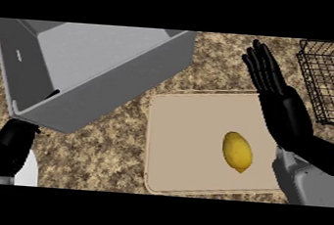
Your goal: Pick the lemon from the tray and place it in the tiered basket
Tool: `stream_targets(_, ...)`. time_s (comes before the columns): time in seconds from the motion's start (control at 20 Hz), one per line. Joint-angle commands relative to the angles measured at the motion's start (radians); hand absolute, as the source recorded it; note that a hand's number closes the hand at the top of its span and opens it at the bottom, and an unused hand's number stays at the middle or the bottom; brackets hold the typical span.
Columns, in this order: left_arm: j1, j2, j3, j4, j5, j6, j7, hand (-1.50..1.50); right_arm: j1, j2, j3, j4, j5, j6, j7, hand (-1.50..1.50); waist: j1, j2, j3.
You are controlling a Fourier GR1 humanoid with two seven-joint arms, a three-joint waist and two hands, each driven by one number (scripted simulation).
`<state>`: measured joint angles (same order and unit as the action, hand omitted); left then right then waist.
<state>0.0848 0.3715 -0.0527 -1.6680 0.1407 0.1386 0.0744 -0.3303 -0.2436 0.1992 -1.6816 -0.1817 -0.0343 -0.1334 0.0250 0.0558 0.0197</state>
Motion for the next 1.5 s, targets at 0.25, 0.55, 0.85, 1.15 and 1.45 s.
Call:
stream_targets(0.25,0.035,0.083,0.062,-0.022,-0.145,0.092,-0.042,0.0,0.139,-0.037,0.049,-0.049,0.43,-0.354,0.121,1.5,-0.107,-0.072,-0.025)
stream_targets(0.55,0.064,0.072,0.082,0.011,-0.121,0.1,-0.012,0.0,0.339,-0.035,-0.194,-0.044,0.618,-0.698,0.131,-1.5,-0.19,-0.075,-0.026)
stream_targets(0.85,-0.014,0.066,0.064,0.045,-0.125,0.086,-0.001,0.0,0.597,0.017,-0.024,-0.196,0.942,-0.715,0.278,-1.5,-0.155,-0.066,-0.034)
stream_targets(1.15,-0.041,0.071,0.04,0.023,-0.144,0.08,0.012,0.0,0.757,0.015,0.045,-0.216,1.198,-0.527,0.492,-1.5,-0.119,-0.053,-0.038)
stream_targets(1.45,-0.084,0.068,0.02,0.057,-0.164,0.072,0.01,0.0,0.776,0.101,0.109,-0.352,1.476,-0.317,0.766,-1.5,-0.078,-0.047,-0.036)
